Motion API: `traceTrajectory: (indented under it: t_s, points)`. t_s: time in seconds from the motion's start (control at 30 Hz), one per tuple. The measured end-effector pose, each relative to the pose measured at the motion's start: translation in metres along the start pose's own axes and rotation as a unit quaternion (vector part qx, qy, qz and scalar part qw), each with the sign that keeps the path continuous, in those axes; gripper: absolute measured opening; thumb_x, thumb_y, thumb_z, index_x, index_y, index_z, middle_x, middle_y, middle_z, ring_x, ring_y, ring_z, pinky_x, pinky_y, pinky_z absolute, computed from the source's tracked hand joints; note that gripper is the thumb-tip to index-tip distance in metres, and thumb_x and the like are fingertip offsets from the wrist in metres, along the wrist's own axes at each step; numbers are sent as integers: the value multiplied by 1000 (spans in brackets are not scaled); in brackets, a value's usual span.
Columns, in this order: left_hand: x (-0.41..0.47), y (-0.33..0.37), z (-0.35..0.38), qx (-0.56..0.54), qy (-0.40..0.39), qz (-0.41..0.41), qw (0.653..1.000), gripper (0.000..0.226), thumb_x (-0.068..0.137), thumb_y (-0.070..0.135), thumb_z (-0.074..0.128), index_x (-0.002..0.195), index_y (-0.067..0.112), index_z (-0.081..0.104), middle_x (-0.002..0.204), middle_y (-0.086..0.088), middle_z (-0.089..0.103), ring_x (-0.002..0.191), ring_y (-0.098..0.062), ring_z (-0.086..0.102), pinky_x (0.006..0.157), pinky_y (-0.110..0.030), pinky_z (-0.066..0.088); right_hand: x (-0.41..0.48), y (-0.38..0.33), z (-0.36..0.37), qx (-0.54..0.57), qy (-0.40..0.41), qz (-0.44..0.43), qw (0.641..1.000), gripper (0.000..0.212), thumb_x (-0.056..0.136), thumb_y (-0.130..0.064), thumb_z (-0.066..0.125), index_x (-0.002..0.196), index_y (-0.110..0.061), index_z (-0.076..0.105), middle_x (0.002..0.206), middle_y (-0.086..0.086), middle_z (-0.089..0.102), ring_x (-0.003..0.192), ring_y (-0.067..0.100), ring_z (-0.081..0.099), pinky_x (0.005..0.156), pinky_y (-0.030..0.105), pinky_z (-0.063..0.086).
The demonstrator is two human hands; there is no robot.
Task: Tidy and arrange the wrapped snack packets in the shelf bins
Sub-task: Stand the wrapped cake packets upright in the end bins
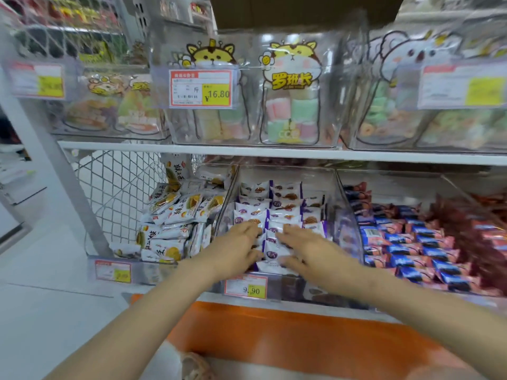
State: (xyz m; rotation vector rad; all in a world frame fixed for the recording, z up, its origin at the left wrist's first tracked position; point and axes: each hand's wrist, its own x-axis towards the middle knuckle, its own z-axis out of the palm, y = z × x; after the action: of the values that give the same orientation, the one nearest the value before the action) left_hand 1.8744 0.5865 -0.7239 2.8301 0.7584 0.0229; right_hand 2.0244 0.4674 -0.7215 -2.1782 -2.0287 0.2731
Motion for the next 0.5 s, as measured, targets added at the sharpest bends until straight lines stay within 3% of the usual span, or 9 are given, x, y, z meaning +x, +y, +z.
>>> traceTrajectory:
  t_s: [0.1,0.2,0.27,0.37,0.43,0.5]
  points:
    - [1,3,7,25,-35,-22,999,60,100,29,40,149,10,13,158,-8,6,145,-20,8,116,-28,9,-8,-6,20,-92,-27,13,995,66,99,-51,24,151,-13,11,159,9,9,146,24,8,117,35,10]
    - [1,3,6,14,-46,-41,998,58,101,27,36,150,8,9,158,-8,2,145,-20,4,115,-26,6,-12,-6,27,-123,-27,-3,992,97,76,-70,-6,151,-10,6,158,16,6,146,31,3,118,41,2]
    - [0,5,6,4,-45,-50,998,57,102,28,34,149,7,11,158,-8,3,145,-20,5,114,-25,6,-15,-5,18,-80,-39,-9,996,90,83,-72,4,151,-14,11,158,13,9,146,27,7,118,40,4]
    - [-2,8,6,-47,-4,-50,998,53,101,28,35,148,7,21,157,-8,12,144,-19,12,113,-25,11,-19,9,-17,33,41,11,999,50,97,-42,42,143,-23,38,146,5,43,128,20,48,109,34,34]
    - [-2,10,5,-94,42,-43,994,51,100,29,39,146,10,28,155,-5,19,142,-19,18,113,-26,17,-19,30,-47,-1,80,41,996,37,97,-31,47,134,-25,51,126,1,62,106,17,62,95,30,44]
    - [-2,18,5,-109,72,-30,991,51,99,30,42,146,13,30,154,-3,23,141,-18,21,114,-28,20,-15,52,-66,-81,56,68,993,34,97,-22,48,130,-24,56,123,1,65,107,18,61,91,28,44]
